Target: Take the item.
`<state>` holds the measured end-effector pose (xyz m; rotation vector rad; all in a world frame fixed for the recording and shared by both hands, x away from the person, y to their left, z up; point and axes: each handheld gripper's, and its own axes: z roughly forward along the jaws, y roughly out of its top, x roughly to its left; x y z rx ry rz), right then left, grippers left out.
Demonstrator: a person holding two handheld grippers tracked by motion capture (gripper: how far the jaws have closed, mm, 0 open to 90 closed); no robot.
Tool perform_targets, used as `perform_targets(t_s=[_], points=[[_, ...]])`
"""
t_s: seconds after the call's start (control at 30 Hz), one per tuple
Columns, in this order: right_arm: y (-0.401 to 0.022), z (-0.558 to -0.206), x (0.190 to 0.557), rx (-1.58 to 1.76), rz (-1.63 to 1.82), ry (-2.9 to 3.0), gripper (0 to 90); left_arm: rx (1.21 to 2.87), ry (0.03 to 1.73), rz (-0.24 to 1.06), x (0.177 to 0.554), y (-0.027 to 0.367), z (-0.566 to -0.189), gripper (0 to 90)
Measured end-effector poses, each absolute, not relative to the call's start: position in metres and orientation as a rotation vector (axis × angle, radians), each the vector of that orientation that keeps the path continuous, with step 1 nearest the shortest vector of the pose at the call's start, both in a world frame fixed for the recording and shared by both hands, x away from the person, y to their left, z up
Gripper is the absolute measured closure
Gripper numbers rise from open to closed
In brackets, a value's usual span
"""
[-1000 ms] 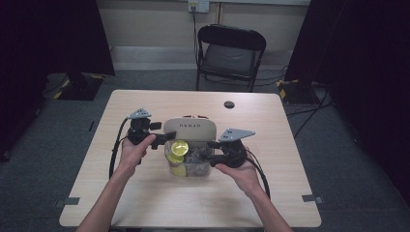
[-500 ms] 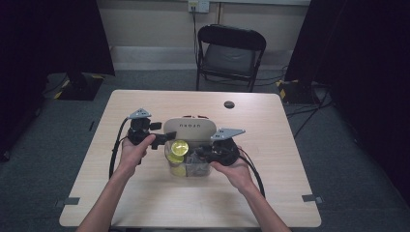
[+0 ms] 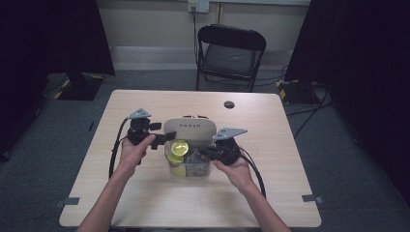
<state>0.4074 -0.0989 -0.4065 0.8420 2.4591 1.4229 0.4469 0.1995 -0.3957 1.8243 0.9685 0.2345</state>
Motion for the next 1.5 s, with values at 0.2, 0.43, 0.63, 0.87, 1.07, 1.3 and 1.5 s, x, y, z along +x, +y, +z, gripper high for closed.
perform_targets(t_s=[0.2, 0.43, 0.63, 0.87, 1.07, 1.3, 1.5], points=[[-0.102, -0.401, 0.405, 0.845, 1.440, 2.433, 90.0, 1.823, 0.964, 0.233, 0.447, 0.200, -0.396, 15.8], [-0.105, -0.398, 0.405, 0.848, 1.461, 2.420, 90.0, 1.822, 0.965, 0.231, 0.447, 0.200, -0.397, 15.9], [-0.104, -0.393, 0.404, 0.831, 1.475, 2.416, 90.0, 1.827, 0.971, 0.233, 0.447, 0.201, -0.397, 15.7], [-0.104, -0.389, 0.403, 0.819, 1.485, 2.406, 90.0, 1.828, 0.965, 0.231, 0.447, 0.202, -0.398, 15.7], [-0.106, -0.387, 0.403, 0.828, 1.501, 2.386, 90.0, 1.824, 0.969, 0.231, 0.447, 0.202, -0.398, 15.5], [-0.107, -0.384, 0.401, 0.831, 1.510, 2.381, 90.0, 1.822, 0.974, 0.230, 0.447, 0.202, -0.399, 15.5], [-0.109, -0.380, 0.399, 0.817, 1.521, 2.371, 90.0, 1.828, 0.972, 0.227, 0.447, 0.202, -0.399, 15.3]])
